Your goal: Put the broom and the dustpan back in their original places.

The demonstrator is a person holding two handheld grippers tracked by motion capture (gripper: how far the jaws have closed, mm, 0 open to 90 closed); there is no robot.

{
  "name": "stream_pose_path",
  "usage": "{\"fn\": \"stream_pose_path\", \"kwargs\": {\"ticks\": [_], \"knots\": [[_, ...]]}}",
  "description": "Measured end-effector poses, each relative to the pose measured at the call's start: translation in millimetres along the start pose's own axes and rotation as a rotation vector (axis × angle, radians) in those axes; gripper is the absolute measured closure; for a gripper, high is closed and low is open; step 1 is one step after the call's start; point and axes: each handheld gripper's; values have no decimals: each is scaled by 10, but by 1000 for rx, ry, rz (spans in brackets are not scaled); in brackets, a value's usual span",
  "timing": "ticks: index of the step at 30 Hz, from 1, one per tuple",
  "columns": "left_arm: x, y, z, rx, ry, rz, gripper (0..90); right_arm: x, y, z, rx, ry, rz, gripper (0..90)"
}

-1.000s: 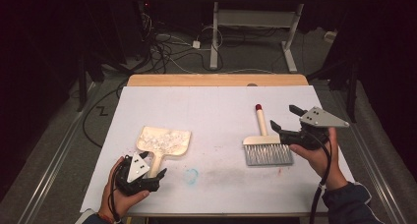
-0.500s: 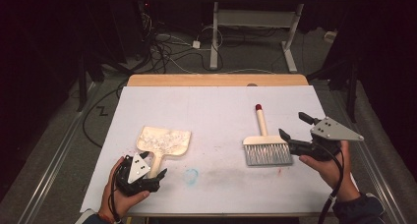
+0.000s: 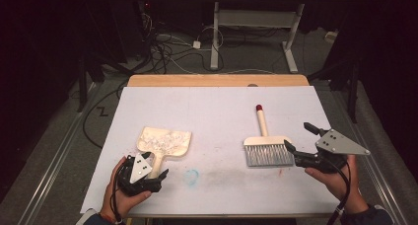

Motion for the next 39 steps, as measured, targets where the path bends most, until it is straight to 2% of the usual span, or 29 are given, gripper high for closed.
{"fn": "stream_pose_path", "kwargs": {"ticks": [8,15,18,23,26,29,31,39], "knots": [[8,-16,-1,-2,-1,2,193,-186,46,-9,-2,18,-13,222],[27,-32,-8,5,-22,5,193,-451,38,-39,-8,32,-38,221],[32,-34,0,11,-31,3,193,-582,57,-47,-1,4,-36,225],[37,-34,16,16,-41,1,193,-745,100,-61,-3,-13,-50,229],[44,-40,29,20,-48,-2,192,-782,105,-44,-1,-36,-62,229],[50,-47,49,18,-61,-5,192,-786,103,-54,-1,-29,-60,228],[53,-55,58,10,-53,-10,192,-781,111,-70,-9,-11,-53,228],[35,-58,63,0,-58,-9,192,-735,139,-98,-24,-1,-40,228]]}}
Point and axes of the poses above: each handheld gripper's, and its own axes: y roughly backward along the jaws, x roughly out of its top, z roughly to its right, and after that the axes turned 14 degrees about -x, right-handed
